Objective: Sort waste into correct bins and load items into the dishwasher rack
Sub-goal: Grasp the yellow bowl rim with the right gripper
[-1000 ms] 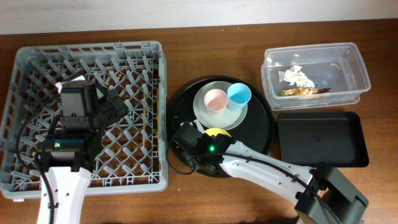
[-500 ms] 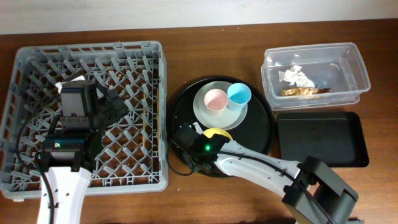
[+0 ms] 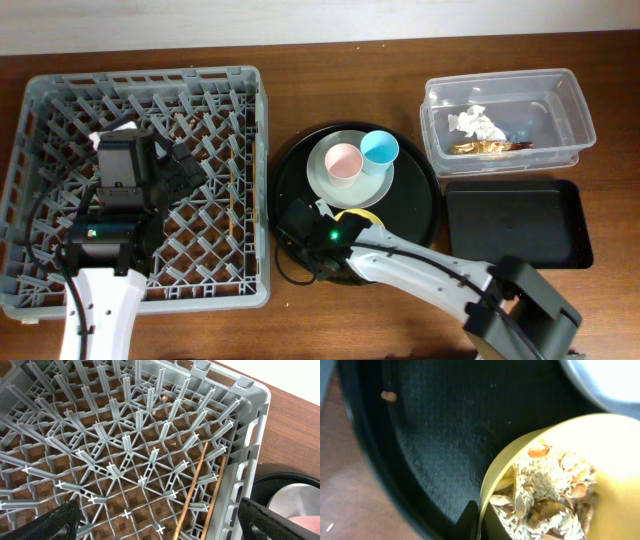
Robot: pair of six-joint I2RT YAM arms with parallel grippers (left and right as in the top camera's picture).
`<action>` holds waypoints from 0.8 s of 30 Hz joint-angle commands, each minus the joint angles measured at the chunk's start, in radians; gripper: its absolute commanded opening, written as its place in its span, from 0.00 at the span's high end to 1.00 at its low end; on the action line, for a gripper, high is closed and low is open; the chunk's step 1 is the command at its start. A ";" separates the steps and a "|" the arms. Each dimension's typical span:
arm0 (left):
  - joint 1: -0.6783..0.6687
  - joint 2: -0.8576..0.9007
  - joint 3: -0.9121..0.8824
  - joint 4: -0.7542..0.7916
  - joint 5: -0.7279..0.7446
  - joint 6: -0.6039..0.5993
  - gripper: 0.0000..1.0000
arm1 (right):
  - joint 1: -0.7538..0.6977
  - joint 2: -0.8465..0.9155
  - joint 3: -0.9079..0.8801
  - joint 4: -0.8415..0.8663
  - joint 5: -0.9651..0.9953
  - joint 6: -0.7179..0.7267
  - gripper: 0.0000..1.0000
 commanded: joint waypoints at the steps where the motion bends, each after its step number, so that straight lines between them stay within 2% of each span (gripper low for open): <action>1: 0.003 -0.001 0.007 0.001 0.003 -0.013 0.01 | -0.009 -0.098 0.083 -0.046 0.031 0.005 0.96; 5: 0.003 -0.001 0.007 0.001 0.003 -0.013 0.01 | -0.174 -0.235 0.115 -0.183 0.000 0.027 0.96; 6: 0.003 -0.001 0.007 0.001 0.003 -0.013 0.01 | -0.259 -0.274 0.115 -0.205 -0.043 0.023 0.96; 9: 0.003 -0.001 0.007 0.001 0.003 -0.013 0.01 | -0.534 -0.333 0.114 -0.238 -0.269 -0.103 0.96; 14: 0.003 -0.001 0.007 0.001 0.003 -0.013 0.01 | -1.031 -0.334 0.112 -0.304 -0.640 -0.330 0.96; 18: 0.003 -0.001 0.007 0.001 0.003 -0.013 0.01 | -1.338 -0.334 0.106 -0.329 -0.835 -0.447 0.96; 21: 0.003 -0.001 0.007 0.001 0.003 -0.013 0.01 | -1.468 -0.334 0.052 -0.292 -0.959 -0.480 0.96; 24: 0.003 -0.001 0.007 0.001 0.003 -0.013 0.01 | -1.582 -0.333 -0.068 -0.180 -1.100 -0.479 0.96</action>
